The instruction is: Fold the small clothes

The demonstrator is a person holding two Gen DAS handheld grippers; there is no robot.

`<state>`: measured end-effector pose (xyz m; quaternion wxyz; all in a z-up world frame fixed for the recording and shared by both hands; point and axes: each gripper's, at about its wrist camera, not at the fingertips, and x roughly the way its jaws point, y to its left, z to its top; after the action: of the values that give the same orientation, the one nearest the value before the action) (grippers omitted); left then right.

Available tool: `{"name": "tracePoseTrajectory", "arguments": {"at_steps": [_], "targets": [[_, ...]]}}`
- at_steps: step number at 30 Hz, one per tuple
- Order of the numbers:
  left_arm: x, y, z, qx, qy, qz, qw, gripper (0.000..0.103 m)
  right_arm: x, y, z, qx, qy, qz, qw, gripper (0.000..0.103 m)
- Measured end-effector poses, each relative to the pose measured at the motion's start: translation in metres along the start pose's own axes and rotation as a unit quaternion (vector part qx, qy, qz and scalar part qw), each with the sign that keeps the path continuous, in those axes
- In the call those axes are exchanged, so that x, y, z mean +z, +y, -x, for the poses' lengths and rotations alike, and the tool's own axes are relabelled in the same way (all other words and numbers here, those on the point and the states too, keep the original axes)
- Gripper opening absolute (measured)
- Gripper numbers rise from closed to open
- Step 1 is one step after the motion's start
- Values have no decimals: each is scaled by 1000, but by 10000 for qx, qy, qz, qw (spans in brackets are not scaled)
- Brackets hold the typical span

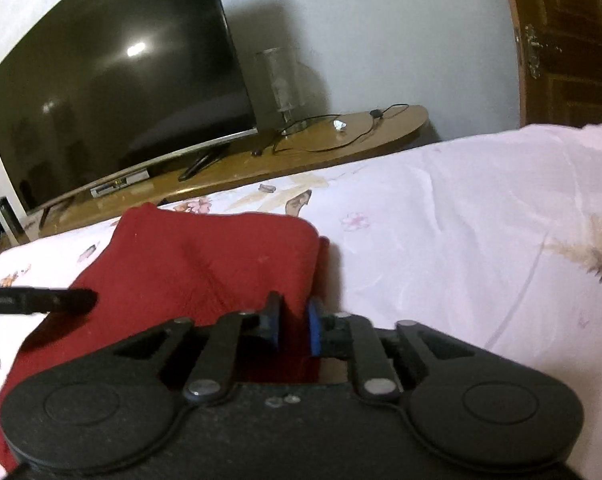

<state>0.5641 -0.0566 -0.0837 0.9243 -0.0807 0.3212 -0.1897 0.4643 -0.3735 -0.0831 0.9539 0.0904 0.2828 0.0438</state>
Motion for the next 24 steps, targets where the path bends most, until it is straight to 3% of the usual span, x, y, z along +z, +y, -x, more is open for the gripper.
{"name": "tracePoseTrajectory", "arguments": {"at_steps": [2,5,7,9,14,16,18,21,23,24], "targets": [[-2,1,18,-201,-122,105,9997,77,8,7,25,10,-376,171,9991,27],[-13,-5,9,-260,203,42,9994,77,12,23,50,344,-554,503,9966,25],[-25,-9,-13,-109,605,-99,9981,78,4,37,45,349,-391,973,9939,21],[-29,-2,-15,-220,530,196,9982,82,-11,41,14,-80,358,1304,9908,19],[-29,-11,22,-154,370,9,9992,80,-3,42,22,-214,280,1213,9920,18],[-37,-12,38,-201,292,59,9994,80,-1,47,47,-31,-63,1308,9914,23],[-48,-13,41,-216,390,74,9990,80,-5,50,66,220,-145,1332,9907,23],[-64,-9,36,-154,534,153,9983,80,-25,60,70,517,37,1746,9833,26],[-69,-8,39,-138,493,181,9985,80,-40,60,49,131,431,2065,9774,25],[-70,-8,40,-102,489,147,9986,80,-44,55,46,145,404,1992,9790,25]]}}
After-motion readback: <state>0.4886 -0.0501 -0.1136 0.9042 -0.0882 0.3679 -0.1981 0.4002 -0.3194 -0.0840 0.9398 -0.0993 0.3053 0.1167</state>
